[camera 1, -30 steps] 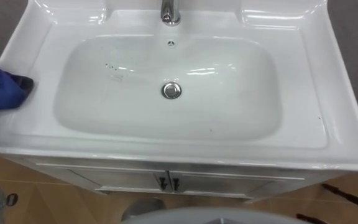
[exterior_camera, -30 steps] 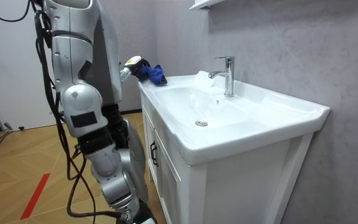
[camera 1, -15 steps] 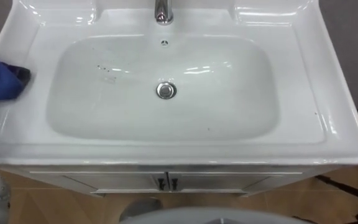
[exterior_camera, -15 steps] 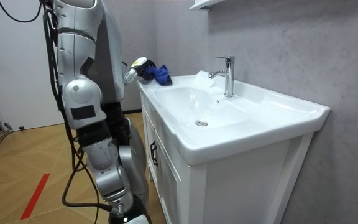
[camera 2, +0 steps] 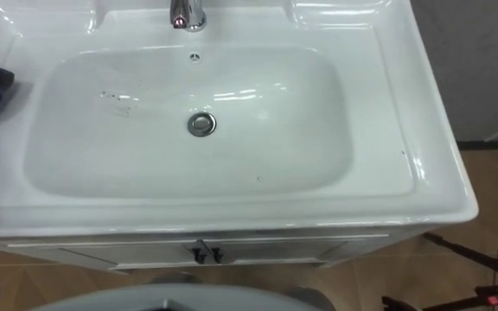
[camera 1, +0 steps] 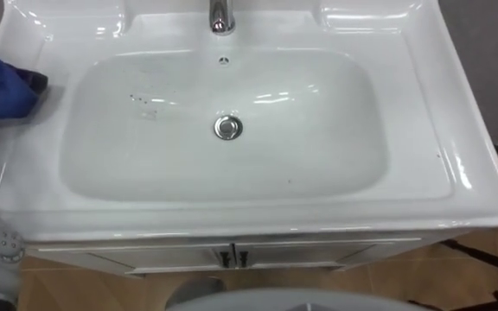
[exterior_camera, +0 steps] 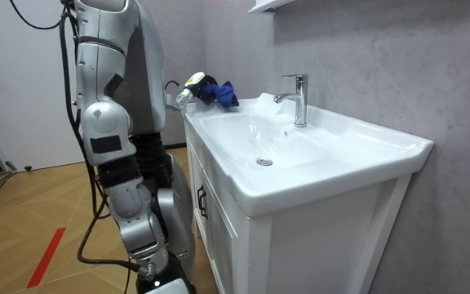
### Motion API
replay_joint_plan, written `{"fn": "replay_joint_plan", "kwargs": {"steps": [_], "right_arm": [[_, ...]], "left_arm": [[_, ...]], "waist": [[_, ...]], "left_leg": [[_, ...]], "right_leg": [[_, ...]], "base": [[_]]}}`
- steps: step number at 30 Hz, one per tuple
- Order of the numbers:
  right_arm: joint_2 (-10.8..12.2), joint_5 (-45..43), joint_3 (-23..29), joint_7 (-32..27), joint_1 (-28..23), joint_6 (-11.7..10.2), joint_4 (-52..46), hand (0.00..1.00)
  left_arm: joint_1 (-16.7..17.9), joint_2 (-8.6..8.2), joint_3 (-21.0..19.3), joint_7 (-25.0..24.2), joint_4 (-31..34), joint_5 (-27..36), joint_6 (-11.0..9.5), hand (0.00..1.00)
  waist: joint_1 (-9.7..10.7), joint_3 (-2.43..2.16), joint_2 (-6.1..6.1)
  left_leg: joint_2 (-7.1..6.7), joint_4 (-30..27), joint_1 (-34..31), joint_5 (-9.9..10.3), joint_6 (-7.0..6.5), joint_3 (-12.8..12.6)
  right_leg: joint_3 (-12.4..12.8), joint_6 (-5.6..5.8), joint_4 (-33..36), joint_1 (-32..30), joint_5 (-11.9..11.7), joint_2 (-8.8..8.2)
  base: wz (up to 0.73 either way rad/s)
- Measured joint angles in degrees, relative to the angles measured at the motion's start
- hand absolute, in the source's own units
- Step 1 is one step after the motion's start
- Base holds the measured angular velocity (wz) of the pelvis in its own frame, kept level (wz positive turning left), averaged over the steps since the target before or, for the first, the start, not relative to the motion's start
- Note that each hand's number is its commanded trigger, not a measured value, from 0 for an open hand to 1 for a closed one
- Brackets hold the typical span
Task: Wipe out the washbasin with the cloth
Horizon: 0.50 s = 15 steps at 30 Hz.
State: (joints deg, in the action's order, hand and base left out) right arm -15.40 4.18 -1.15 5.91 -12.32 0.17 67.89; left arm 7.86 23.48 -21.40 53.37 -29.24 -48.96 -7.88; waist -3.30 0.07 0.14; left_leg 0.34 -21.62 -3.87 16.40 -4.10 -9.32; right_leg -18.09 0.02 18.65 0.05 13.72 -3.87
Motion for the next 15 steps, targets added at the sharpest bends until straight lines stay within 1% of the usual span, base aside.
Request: {"fn": "replay_joint_plan", "kwargs": {"steps": [2, 5, 8, 10, 13, 15], "right_arm": [[0.00, -0.02, 0.00, 0.02, -0.27, 0.18, 0.00, 0.00], [0.04, -0.04, -0.05, 0.42, -0.47, 0.73, 0.07, 0.00], [0.06, -0.04, 0.08, 0.54, -0.94, 0.84, 0.06, 0.00], [0.07, -0.20, 0.18, 0.65, -1.16, 1.18, -0.01, 0.00], [0.05, -0.56, 0.28, 0.76, -1.13, 1.21, -0.01, 0.00], [0.05, -0.57, 0.29, 1.07, -1.14, 1.24, -0.02, 0.00]], "left_arm": [[0.00, 0.00, 0.62, 0.00, 0.00, 0.00, 0.07, 1.00], [0.00, -0.01, 1.65, -0.31, -0.03, -0.05, 0.21, 1.00], [0.01, -0.01, 1.71, -1.62, -0.03, -0.02, 0.53, 1.00], [0.02, -0.02, 2.10, -2.74, -0.03, 0.00, 1.10, 1.00], [0.01, -0.03, 3.19, -4.16, -0.94, -0.02, 1.64, 1.00], [0.03, -0.45, 3.66, -4.86, -2.35, -0.05, 1.79, 1.00]], "waist": [[0.03, 0.00, -0.01], [0.07, 0.01, -0.19], [0.05, -0.02, -0.32], [0.07, -0.02, -0.32], [0.04, 0.01, -0.23], [0.07, 0.03, -0.02]], "left_leg": [[-0.05, 0.08, 0.36, 0.00, 0.00, 0.00], [-0.06, 0.06, 0.49, 0.00, -0.01, -0.03], [-0.02, 0.02, 0.57, 0.00, 0.00, -0.15], [0.00, 0.01, 0.65, 0.01, -0.01, -0.15], [0.06, 0.00, 0.88, 0.04, -0.05, -0.35], [0.20, 0.08, 1.56, 0.12, -0.08, -0.79]], "right_leg": [[0.68, 0.01, 0.00, 0.21, 0.00, 0.07], [0.87, 0.02, 0.00, 0.27, -0.01, 0.09], [1.04, 0.04, -0.03, 0.34, -0.02, 0.15], [1.18, 0.07, -0.13, 0.85, -0.08, 0.21], [2.36, 0.11, -0.23, 1.07, -0.14, 0.48], [2.88, 0.10, -0.18, 1.07, -0.14, 0.59]], "base": [[0.00], [0.00], [0.00], [0.00], [-0.04], [-0.10]]}}
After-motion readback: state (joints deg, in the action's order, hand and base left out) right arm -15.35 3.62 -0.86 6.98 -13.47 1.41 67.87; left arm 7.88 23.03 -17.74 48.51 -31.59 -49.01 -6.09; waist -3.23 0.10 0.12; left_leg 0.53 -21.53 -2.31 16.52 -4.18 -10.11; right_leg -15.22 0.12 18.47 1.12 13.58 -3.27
